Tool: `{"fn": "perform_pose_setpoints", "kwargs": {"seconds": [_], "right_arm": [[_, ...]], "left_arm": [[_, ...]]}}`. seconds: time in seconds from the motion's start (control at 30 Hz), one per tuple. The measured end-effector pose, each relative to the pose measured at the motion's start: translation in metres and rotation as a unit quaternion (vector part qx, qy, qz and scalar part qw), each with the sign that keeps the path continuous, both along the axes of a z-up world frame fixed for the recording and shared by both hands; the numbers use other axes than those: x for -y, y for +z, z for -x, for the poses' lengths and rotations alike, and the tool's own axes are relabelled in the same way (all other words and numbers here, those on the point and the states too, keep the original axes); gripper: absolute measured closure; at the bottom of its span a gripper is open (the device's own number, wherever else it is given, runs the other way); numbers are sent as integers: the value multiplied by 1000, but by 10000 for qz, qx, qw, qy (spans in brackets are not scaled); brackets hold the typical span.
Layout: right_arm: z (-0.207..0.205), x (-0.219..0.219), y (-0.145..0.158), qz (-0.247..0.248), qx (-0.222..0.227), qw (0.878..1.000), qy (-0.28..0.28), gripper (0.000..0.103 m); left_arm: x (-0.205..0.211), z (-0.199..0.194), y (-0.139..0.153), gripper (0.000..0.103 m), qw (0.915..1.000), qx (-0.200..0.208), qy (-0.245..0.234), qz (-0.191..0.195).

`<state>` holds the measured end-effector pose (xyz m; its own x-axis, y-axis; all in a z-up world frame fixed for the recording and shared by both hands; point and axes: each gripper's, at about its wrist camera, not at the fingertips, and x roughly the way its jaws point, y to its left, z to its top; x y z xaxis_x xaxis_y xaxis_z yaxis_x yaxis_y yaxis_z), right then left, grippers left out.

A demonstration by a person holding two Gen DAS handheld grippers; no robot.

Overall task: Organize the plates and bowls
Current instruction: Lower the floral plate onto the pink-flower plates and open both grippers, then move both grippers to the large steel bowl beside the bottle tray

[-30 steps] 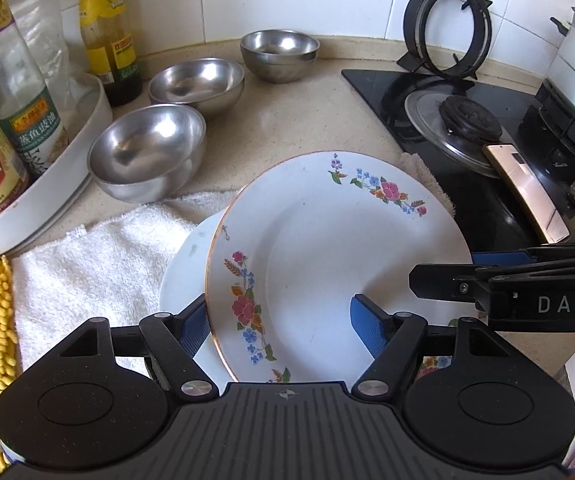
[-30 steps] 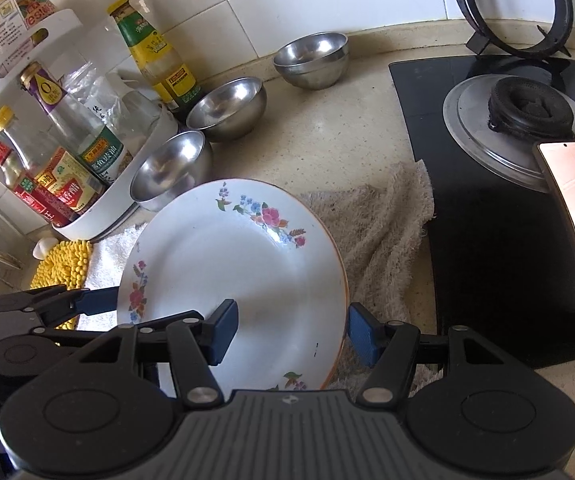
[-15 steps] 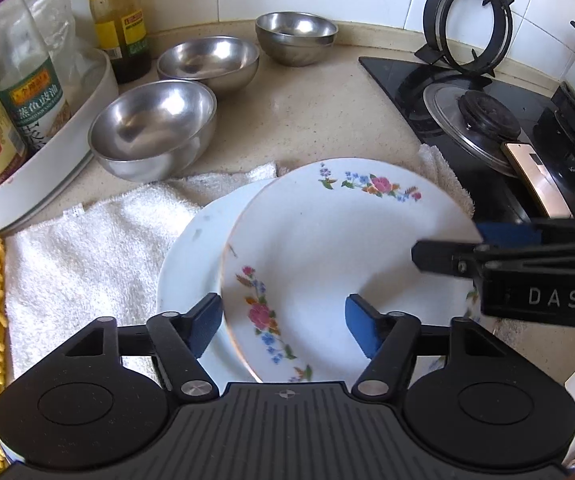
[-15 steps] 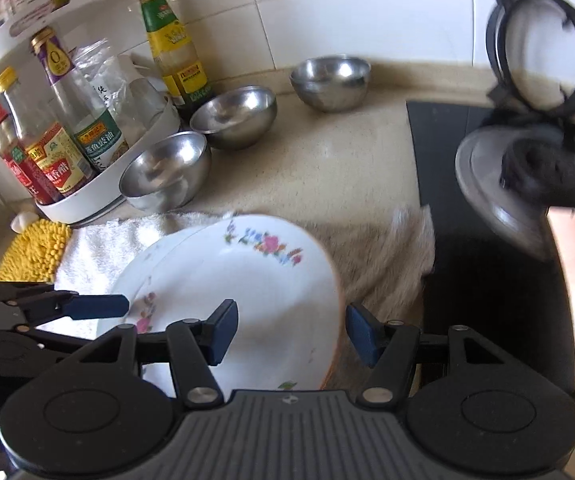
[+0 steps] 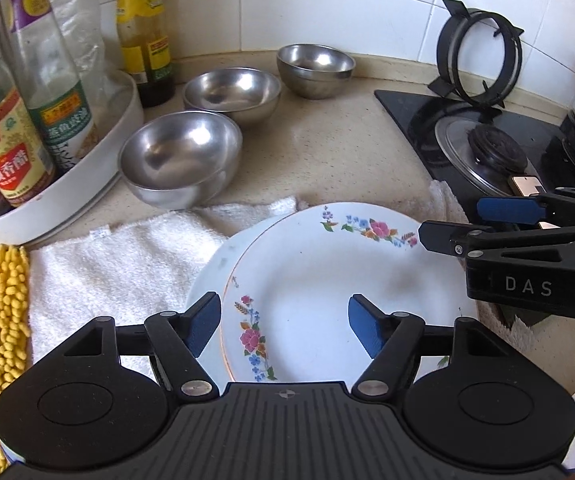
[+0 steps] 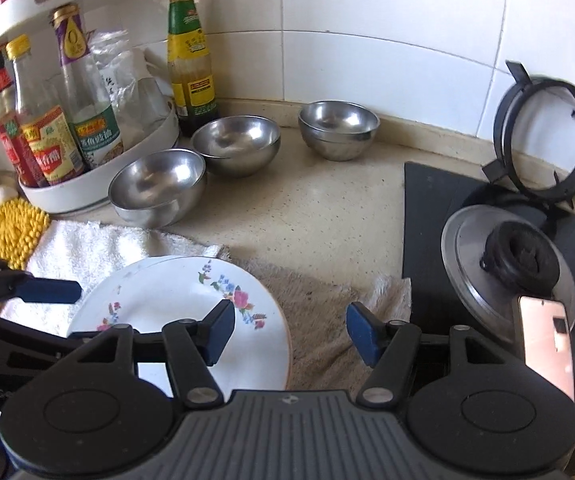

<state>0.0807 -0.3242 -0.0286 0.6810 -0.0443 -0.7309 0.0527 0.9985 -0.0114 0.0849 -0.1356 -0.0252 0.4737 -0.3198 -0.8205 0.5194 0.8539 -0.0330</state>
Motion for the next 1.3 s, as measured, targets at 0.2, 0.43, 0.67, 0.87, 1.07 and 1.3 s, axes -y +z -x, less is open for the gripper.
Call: {"fn": "perform_pose_setpoints", "kwargs": {"seconds": [0.2,0.43,0.67,0.87,1.07,1.3], "right_arm": [[-4,-6,4,152,90,9997,155,28],[-7,-9,5,270,115,9991,303,25],[-6,-9,6,485,200,9979,377,24],[-6,-7,5,757,225,9956,505,24],[-19,-10,4,988,191,9923,716,24],[-46,-24,4,1077,168,9896,935,24]], "left_arm": [[-6,0,2,24,9998,29,186,-12],[-9,3,2,23,9994,48,343,-32],[-19,2,5,21,9981,132,593,-37],[-41,-9,-5,21,9936,47,1118,-137],[-49,-13,-2,20,9904,131,1374,-77],[-52,-37,4,18,9879,239,1535,-6]]}}
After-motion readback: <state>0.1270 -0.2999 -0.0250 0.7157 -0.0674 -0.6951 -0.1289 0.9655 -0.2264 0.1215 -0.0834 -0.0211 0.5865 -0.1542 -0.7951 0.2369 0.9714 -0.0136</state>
